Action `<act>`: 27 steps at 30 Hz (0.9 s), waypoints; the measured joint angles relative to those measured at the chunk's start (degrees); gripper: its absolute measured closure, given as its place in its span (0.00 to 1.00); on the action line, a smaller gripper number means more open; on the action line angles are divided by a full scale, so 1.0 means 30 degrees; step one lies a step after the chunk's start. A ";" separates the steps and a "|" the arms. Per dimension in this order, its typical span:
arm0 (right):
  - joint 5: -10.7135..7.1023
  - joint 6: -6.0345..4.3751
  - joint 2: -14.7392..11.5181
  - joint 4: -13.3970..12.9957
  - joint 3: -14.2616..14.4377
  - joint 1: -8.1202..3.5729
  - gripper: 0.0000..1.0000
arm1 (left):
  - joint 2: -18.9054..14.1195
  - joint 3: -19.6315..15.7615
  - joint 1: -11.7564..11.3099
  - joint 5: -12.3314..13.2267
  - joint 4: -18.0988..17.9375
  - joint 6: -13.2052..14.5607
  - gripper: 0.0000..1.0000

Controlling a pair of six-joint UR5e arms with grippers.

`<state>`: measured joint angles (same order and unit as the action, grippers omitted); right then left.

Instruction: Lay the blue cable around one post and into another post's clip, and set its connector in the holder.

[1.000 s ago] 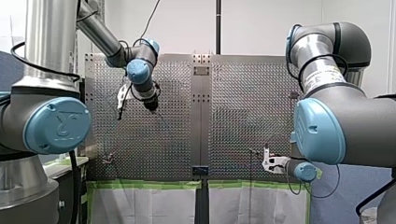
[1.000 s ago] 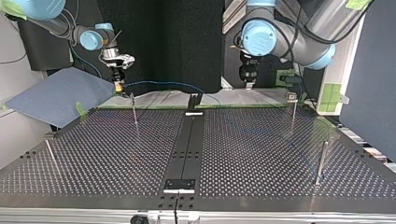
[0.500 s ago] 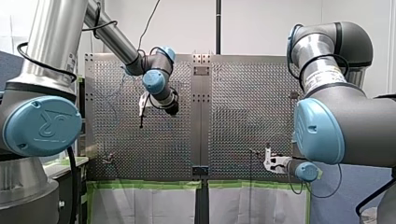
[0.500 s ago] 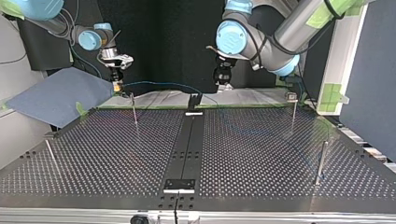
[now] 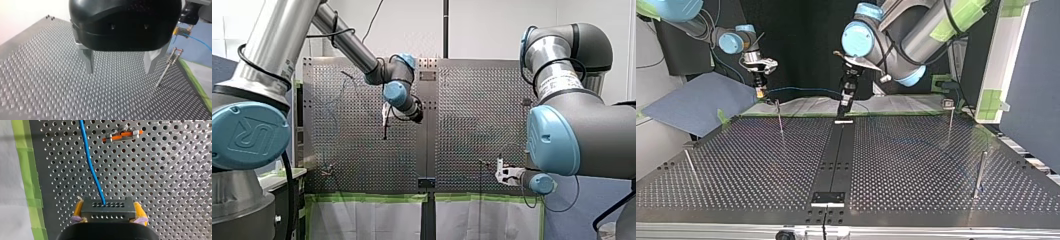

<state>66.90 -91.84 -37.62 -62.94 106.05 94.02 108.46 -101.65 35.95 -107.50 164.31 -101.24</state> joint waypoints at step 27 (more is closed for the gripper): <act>-0.0147 -0.0210 0.0005 0.0034 0.0000 -0.0007 1.00 | 0.4751 0.1314 0.2926 -0.0681 -0.4750 -0.0092 0.00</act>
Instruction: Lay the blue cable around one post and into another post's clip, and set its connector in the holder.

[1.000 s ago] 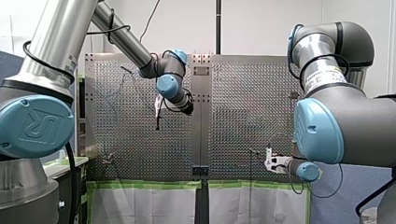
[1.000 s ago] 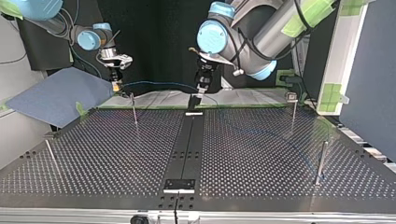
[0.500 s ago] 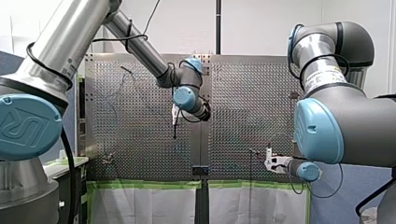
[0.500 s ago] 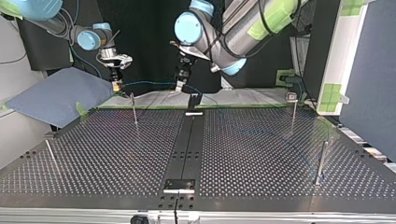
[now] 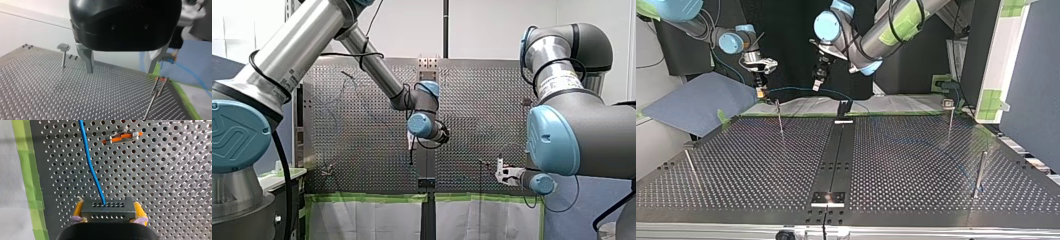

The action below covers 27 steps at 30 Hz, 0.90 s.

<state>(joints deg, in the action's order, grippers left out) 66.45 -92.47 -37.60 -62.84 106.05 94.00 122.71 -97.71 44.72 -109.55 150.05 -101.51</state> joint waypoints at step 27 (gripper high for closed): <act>0.0117 0.0027 -0.0014 0.0091 -0.0086 -0.0016 1.00 | 0.4622 -0.0260 -0.2844 0.1525 -0.4631 0.0856 0.00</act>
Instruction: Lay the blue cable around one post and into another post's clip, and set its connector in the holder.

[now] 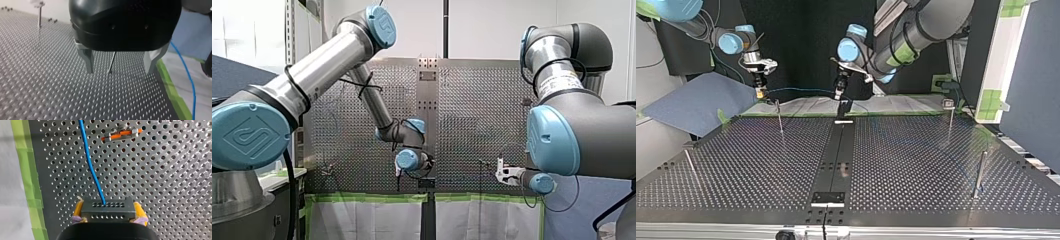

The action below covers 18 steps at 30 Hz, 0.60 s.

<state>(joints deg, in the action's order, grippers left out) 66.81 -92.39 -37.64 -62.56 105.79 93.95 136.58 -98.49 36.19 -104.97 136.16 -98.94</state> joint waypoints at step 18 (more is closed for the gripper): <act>0.0028 0.0012 0.0008 -0.0026 -0.0003 0.0004 1.00 | 0.3289 0.0539 0.0820 -0.0246 -0.3281 0.0073 0.00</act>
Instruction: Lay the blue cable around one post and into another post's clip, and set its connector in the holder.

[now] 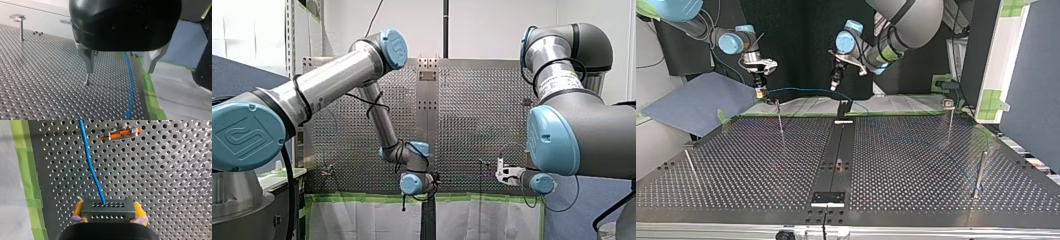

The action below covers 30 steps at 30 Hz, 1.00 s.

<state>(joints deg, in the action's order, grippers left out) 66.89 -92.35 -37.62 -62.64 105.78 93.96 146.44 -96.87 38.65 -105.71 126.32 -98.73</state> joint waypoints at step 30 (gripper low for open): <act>0.0002 0.0033 -0.0002 -0.0024 0.0000 0.0006 1.00 | 0.2988 -0.0196 0.0485 -0.2916 -0.1908 0.1199 0.00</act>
<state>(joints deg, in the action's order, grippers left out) 66.89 -92.26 -37.63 -62.71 105.78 93.98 155.41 -97.46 40.11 -114.46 120.59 -95.13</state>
